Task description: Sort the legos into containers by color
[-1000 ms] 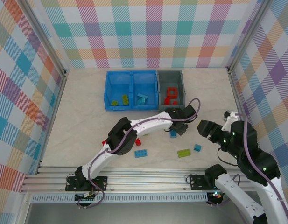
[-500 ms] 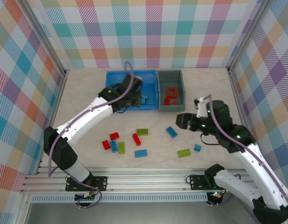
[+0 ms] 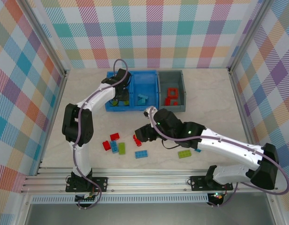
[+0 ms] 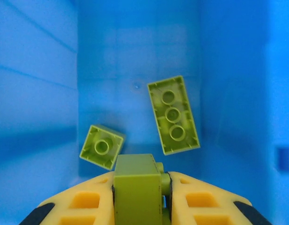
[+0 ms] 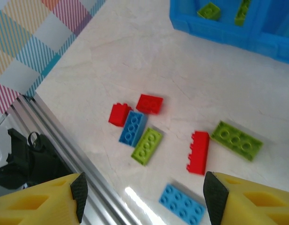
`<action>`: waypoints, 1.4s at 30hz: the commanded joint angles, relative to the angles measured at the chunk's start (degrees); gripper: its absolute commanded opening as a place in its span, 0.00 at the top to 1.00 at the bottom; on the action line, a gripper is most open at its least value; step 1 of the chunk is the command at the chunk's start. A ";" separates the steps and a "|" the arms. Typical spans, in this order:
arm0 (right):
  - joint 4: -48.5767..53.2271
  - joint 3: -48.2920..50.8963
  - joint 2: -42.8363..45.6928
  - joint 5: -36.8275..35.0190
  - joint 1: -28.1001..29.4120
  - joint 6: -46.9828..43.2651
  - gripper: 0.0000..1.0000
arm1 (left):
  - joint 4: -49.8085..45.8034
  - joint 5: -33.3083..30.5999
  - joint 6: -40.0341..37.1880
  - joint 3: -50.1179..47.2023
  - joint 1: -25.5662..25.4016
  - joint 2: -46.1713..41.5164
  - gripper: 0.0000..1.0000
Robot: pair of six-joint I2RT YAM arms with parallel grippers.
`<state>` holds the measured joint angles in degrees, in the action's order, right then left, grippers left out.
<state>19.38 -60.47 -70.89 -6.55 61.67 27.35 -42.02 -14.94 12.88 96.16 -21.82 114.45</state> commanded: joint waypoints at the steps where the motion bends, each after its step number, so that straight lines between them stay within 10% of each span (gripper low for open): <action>1: -11.34 -1.24 -1.03 -4.49 1.08 -0.76 0.32 | -1.14 -0.52 1.85 2.54 1.94 2.01 0.76; 23: -8.09 0.80 -0.31 -8.48 1.06 -0.11 0.31 | -0.87 5.59 4.62 5.07 3.55 -2.29 0.43; 42: 12.26 -9.72 -28.64 2.61 1.09 2.62 0.30 | -10.11 22.51 15.40 -30.01 -2.65 -63.43 0.30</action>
<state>27.73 -65.93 -96.57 -6.28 62.46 29.74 -48.03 0.97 24.36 69.69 -24.67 56.97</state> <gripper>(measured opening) 0.699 0.698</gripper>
